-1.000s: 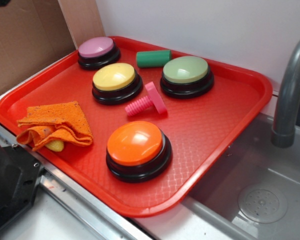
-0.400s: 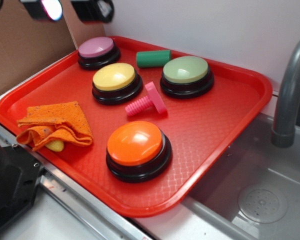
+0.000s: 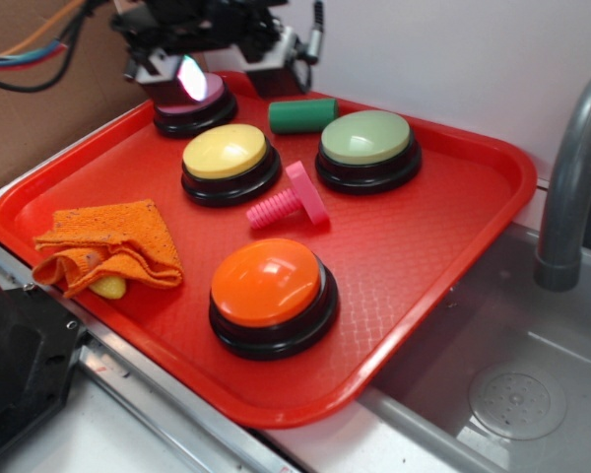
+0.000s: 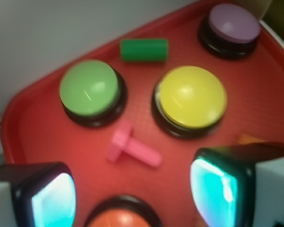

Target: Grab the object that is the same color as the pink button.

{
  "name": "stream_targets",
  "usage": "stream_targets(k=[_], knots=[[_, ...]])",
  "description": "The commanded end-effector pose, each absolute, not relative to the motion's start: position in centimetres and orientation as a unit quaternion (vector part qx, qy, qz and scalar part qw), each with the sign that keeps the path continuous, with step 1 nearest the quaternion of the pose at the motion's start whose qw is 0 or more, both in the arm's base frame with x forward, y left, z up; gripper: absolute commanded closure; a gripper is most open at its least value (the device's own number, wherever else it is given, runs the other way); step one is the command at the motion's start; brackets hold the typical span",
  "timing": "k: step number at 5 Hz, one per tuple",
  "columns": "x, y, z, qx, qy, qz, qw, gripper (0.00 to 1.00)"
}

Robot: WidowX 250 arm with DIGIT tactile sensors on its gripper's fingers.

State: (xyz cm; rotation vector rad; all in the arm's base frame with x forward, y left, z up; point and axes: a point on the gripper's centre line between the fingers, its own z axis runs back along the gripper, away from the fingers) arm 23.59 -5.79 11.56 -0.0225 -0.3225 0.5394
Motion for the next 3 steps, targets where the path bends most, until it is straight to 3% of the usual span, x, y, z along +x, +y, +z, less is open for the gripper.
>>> stream_targets(k=[1, 2, 3], knots=[[26.8, -5.1, 8.3, -0.025, -0.196, 0.329, 0.924, 0.0], [27.2, -5.3, 6.7, -0.02, -0.186, 0.334, 0.924, 0.0], [27.5, -5.6, 5.7, 0.004, -0.19, 0.313, 0.93, 0.84]])
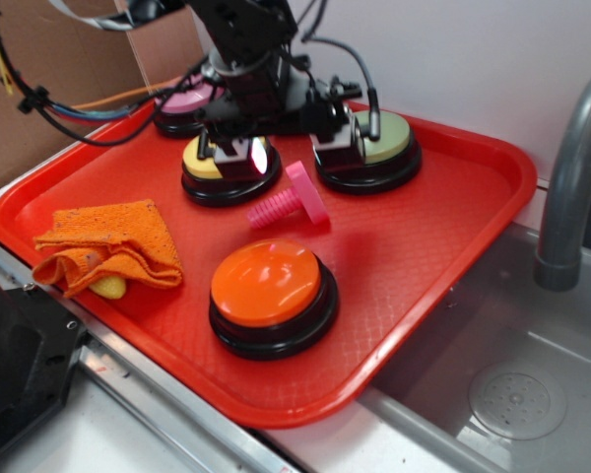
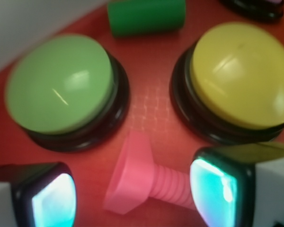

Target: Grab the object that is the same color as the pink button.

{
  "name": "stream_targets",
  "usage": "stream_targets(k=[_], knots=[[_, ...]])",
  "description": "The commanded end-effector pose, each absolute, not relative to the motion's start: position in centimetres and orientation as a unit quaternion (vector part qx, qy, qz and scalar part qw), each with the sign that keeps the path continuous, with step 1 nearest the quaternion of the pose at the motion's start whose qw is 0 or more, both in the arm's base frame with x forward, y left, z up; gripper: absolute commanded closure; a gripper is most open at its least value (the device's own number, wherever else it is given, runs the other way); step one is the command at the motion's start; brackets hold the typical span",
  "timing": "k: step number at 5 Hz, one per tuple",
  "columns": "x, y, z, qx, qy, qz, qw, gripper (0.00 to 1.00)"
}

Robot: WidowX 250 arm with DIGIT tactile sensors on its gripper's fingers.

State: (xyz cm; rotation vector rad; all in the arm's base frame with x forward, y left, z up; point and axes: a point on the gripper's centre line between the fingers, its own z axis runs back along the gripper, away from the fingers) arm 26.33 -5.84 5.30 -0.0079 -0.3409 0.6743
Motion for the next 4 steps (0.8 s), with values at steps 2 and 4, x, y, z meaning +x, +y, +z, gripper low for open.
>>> stream_targets(k=[2, 4], knots=[[27.5, -5.8, 6.2, 0.004, -0.175, 0.275, 0.945, 1.0], [26.5, -4.4, 8.5, -0.02, -0.119, 0.175, 0.977, 1.0]])
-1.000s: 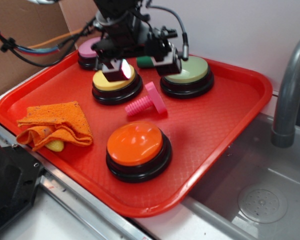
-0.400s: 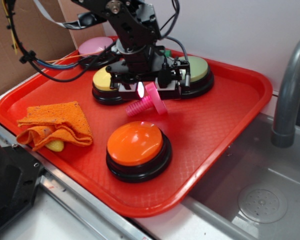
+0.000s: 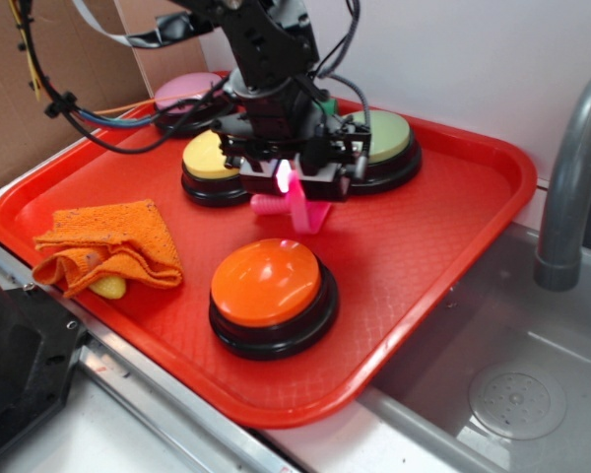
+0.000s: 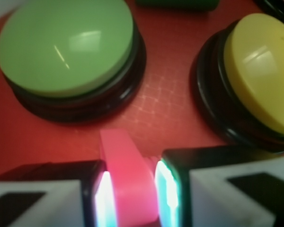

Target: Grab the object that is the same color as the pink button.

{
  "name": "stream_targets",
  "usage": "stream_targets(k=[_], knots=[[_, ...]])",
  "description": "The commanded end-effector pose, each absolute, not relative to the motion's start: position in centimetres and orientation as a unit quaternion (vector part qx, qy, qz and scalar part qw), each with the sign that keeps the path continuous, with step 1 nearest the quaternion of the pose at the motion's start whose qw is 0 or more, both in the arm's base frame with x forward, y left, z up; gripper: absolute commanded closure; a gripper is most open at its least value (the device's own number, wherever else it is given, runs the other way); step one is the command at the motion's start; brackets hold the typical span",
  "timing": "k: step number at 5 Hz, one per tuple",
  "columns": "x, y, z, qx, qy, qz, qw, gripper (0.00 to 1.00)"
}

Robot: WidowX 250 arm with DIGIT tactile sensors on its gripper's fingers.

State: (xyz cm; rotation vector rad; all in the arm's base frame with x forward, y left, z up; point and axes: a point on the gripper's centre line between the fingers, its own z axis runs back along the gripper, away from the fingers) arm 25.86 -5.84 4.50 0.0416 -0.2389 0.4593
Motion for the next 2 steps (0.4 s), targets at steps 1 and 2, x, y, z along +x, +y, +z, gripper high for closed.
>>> stream_targets(k=[1, 2], knots=[[24.2, -2.2, 11.8, -0.033, -0.118, 0.125, 0.985, 1.0], [21.8, 0.4, 14.3, -0.047, -0.087, 0.069, 0.993, 1.0]])
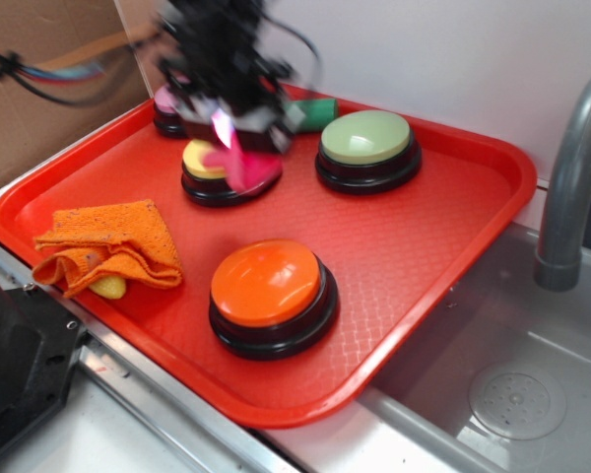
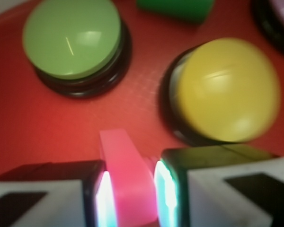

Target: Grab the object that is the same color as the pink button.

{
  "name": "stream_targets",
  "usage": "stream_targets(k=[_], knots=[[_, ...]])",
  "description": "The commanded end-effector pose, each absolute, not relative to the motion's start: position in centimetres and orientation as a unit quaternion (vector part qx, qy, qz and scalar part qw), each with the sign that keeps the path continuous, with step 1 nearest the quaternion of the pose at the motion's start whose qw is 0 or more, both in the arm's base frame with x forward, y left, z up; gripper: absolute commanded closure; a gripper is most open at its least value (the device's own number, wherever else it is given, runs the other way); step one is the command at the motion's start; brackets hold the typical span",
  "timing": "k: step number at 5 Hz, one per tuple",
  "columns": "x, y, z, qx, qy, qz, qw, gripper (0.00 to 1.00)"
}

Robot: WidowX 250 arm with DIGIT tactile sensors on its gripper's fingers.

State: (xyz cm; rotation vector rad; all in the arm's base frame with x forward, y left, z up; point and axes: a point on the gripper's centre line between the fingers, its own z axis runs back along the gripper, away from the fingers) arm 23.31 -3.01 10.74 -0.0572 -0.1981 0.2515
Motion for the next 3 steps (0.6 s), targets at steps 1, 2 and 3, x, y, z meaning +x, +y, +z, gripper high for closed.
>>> stream_targets(k=[1, 2, 3], knots=[[19.4, 3.1, 15.0, -0.034, -0.071, 0.055, 0.995, 1.0], [17.5, 5.3, 15.4, -0.028, -0.077, 0.071, 0.994, 1.0], [17.7, 5.9, 14.8, -0.022, -0.056, 0.093, 0.994, 1.0]])
